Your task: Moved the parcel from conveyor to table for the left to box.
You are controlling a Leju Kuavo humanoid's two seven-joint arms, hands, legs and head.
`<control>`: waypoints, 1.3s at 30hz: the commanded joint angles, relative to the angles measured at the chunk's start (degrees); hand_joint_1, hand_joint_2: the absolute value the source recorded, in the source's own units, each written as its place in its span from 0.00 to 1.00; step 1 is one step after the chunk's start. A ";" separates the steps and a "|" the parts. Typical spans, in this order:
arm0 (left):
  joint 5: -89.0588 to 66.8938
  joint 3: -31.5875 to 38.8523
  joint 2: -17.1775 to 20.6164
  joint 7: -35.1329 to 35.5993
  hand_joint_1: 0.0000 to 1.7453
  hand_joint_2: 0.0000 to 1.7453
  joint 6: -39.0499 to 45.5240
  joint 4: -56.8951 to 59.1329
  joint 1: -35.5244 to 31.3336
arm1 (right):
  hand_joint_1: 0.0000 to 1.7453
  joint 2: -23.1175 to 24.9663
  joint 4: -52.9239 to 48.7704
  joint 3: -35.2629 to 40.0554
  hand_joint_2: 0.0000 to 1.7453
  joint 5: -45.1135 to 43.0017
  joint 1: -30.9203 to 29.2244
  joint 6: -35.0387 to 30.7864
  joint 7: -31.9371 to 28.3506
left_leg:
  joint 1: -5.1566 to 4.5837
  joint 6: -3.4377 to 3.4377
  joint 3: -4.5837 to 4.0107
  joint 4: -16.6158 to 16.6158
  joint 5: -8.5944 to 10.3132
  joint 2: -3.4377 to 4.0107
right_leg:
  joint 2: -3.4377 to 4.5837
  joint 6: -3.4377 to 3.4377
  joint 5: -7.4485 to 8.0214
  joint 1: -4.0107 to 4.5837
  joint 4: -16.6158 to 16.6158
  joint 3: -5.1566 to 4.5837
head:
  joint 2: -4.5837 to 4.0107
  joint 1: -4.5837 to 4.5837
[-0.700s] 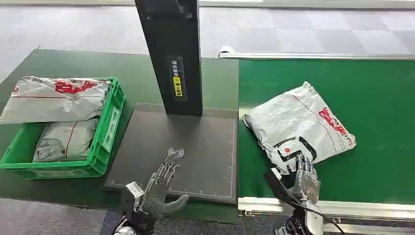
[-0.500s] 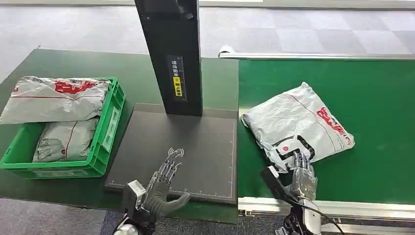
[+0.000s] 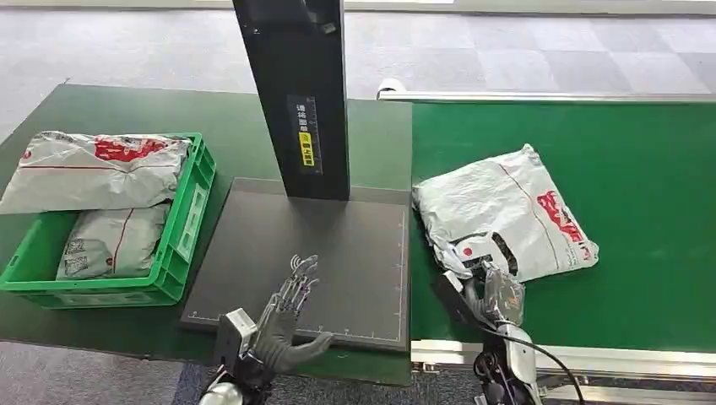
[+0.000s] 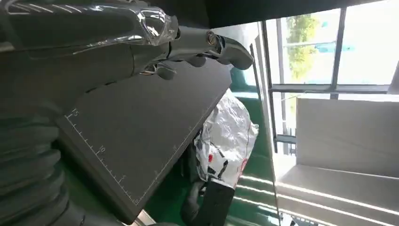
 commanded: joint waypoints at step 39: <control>0.28 1.25 0.83 -3.91 0.00 1.00 2.30 5.92 -3.55 | 1.00 -6.74 -48.70 11.04 1.00 -37.35 -4.81 24.36 -8.44 | -0.11 0.05 -0.25 0.04 0.08 0.12 | 0.13 0.03 0.15 -0.12 0.09 -0.32 | 0.00 -0.02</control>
